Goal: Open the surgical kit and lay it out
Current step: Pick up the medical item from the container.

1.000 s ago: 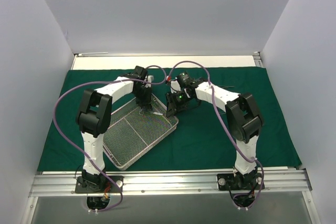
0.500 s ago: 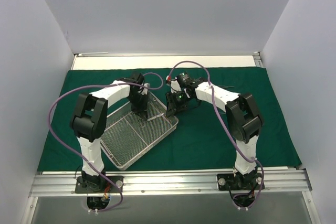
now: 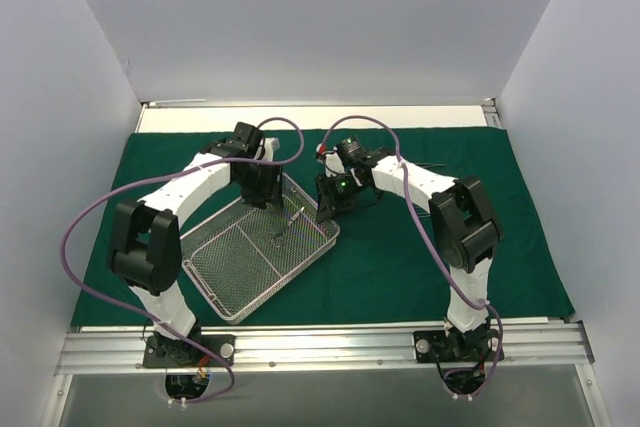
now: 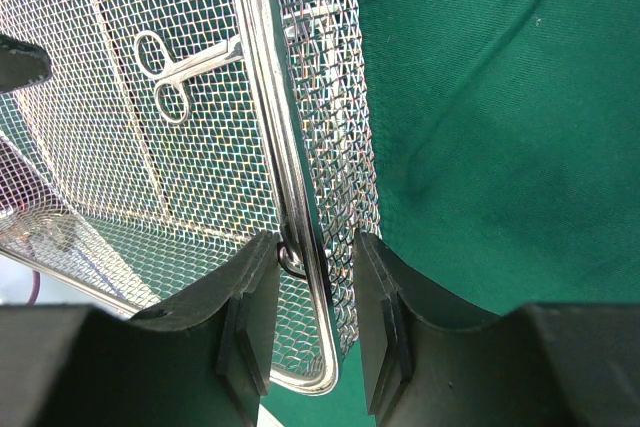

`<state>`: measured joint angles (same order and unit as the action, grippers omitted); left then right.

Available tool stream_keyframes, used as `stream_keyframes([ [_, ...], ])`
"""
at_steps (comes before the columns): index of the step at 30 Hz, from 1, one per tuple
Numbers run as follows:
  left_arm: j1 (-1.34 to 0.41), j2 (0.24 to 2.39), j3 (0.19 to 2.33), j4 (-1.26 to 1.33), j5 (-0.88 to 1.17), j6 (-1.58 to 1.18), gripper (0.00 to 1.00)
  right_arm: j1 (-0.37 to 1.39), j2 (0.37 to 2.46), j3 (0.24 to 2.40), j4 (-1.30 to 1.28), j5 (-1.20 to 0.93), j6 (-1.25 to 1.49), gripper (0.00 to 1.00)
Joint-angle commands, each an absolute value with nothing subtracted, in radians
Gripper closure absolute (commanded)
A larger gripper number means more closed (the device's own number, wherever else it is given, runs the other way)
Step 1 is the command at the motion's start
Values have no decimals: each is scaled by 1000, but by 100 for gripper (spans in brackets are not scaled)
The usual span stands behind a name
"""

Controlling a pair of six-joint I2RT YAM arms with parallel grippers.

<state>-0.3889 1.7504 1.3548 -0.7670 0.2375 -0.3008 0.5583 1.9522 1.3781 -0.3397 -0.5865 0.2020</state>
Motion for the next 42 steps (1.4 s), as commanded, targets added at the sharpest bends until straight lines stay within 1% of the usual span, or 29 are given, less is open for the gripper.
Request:
stream_keyframes([
  [1,-387,1753,1390,-755,207,-255,41,558,1956,1371,-351,-500,209,99],
  [2,-385,1759,1391,-758,203,-255,45,557,1957,1370,-350,-502,212,99],
  [3,-388,1769,1391,-758,201,-256,54,557,1956,1368,-347,-502,215,99],
  [4,-393,1773,1390,-758,196,-265,58,557,1956,1367,-345,-503,216,99],
  [6,-416,1779,1387,-753,161,-270,61,557,1953,1365,-341,-505,221,98],
  [12,-505,1807,1402,-755,34,-262,60,557,1954,1356,-339,-512,224,99],
  [13,-523,1809,1401,-752,29,-253,56,558,1953,1356,-341,-512,224,99],
  [14,-531,1812,1397,-747,22,-253,54,557,1953,1355,-339,-512,222,99],
  [17,-552,1827,1391,-739,9,-242,50,558,1954,1353,-337,-517,224,99],
  [24,-575,1864,1382,-730,-48,-227,50,558,1956,1353,-337,-520,224,99],
  [42,-600,1927,1370,-690,-49,-209,50,558,1964,1359,-347,-526,213,99],
])
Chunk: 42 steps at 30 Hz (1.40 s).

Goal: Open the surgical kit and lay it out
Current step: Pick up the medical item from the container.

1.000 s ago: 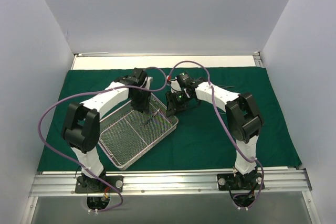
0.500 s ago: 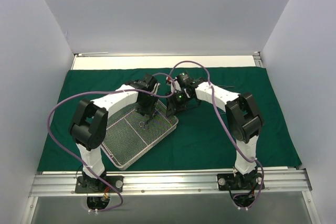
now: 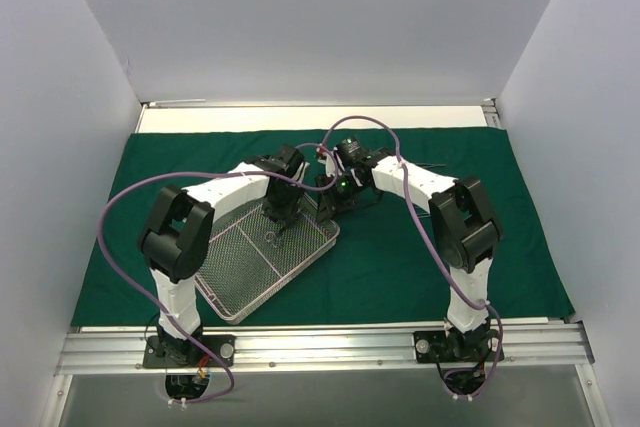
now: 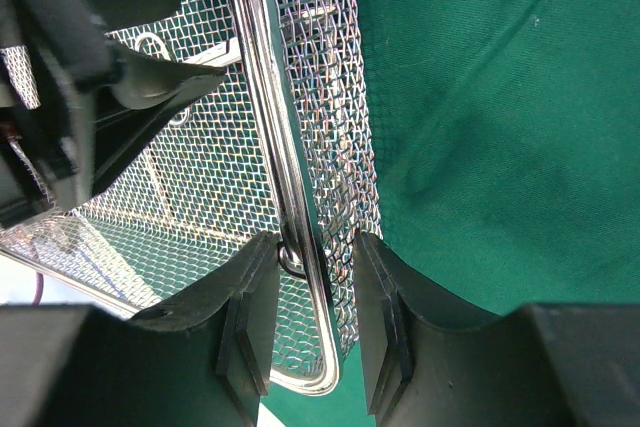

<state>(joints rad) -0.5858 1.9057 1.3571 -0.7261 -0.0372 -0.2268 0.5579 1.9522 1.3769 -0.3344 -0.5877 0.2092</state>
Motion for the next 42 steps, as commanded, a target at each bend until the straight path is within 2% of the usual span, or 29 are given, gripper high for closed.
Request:
stream_keyframes([
  [1,-601,1931,1368,-690,-52,-209,51,557,1968,1359,-347,-526,212,99],
  [14,-615,2036,1348,-693,-103,-235,63,557,1970,1362,-354,-528,210,99],
  [25,-585,1974,1354,-716,-71,-225,97,557,1974,1373,-356,-526,204,99],
  [36,-560,1801,1387,-801,-75,-227,98,558,1957,1365,-336,-525,206,99],
  [42,-551,1760,1394,-841,-66,-233,98,558,1953,1365,-321,-543,209,95],
])
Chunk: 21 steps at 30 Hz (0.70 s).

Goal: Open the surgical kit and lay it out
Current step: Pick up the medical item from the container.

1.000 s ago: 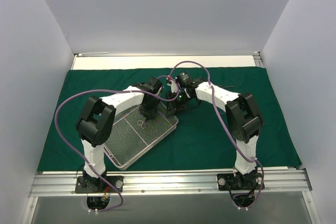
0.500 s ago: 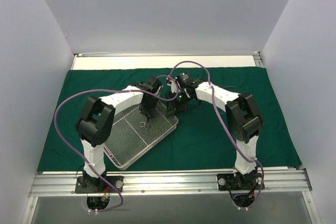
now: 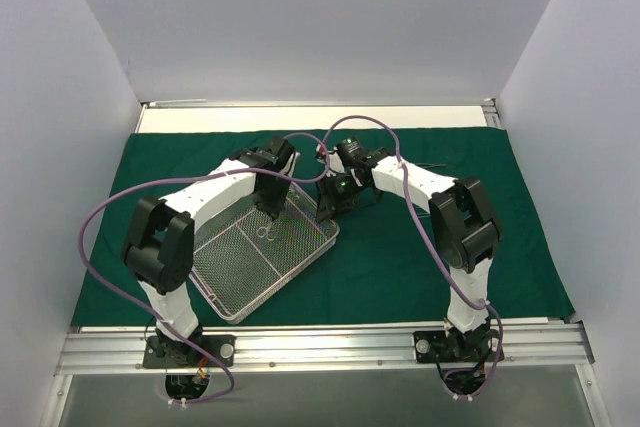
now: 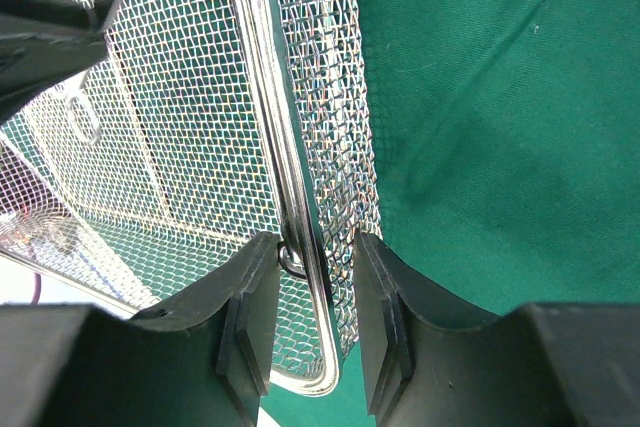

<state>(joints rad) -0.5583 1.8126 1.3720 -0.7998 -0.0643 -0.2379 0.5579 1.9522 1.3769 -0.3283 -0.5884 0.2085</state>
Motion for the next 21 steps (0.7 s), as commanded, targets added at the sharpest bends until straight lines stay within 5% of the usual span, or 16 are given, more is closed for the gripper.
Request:
stream_keyframes([
  [1,-548,1752,1393,-844,-63,-236,98,558,1951,1365,-319,-545,207,94],
  [6,-532,1689,1413,-900,-35,-242,98,560,1934,1374,-322,-540,199,84],
  [13,-442,1583,1488,-927,141,-268,98,561,1892,1466,-402,-522,172,47],
  [21,-400,1571,1574,-896,310,-333,98,563,1824,1632,-517,-427,140,32],
])
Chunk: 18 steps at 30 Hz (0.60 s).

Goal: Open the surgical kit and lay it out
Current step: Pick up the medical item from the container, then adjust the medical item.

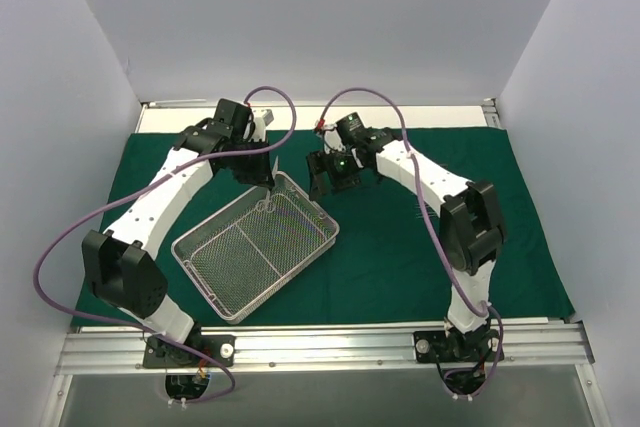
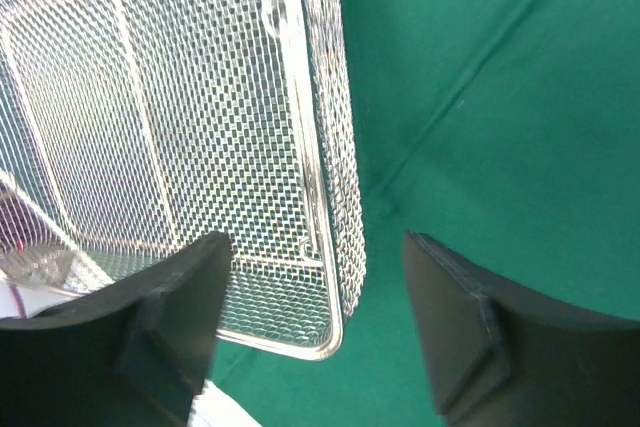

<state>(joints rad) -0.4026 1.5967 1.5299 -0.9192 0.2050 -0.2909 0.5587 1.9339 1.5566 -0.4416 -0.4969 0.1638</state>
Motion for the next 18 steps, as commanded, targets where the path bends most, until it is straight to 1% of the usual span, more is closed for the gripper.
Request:
stream_keyframes([
  [1,-400,1569,1589,-893,328,-339,98,563,1801,1632,-491,-410,138,27],
  [2,-400,1568,1597,-891,334,-344,98,564,1778,1622,-468,-399,135,20],
  [3,-400,1568,1604,-882,342,-353,98,565,1722,1603,-437,-385,137,6],
  [4,-400,1563,1611,-874,366,-356,98,565,1695,1556,-373,-379,152,1],
  [5,-399,1563,1621,-870,382,-357,98,558,1674,1539,-352,-385,155,0],
  [8,-399,1562,1637,-853,428,-370,98,549,1638,1525,-328,-451,150,0],
  [12,-397,1551,1631,-804,504,-387,98,520,1588,1490,-217,-583,196,0],
  [13,-399,1546,1626,-789,524,-394,98,506,1583,1482,-190,-648,219,2],
  [14,-399,1543,1618,-760,563,-406,98,491,1577,1465,-164,-688,276,5],
  [15,-399,1542,1617,-747,580,-411,98,457,1575,1454,-99,-733,305,12],
  [16,-397,1542,1615,-723,600,-417,98,442,1569,1442,-65,-809,331,17],
  [17,-399,1539,1609,-709,635,-431,98,430,1557,1418,-34,-837,371,22],
  [18,-397,1533,1602,-690,653,-440,98,407,1549,1407,32,-862,385,23],
])
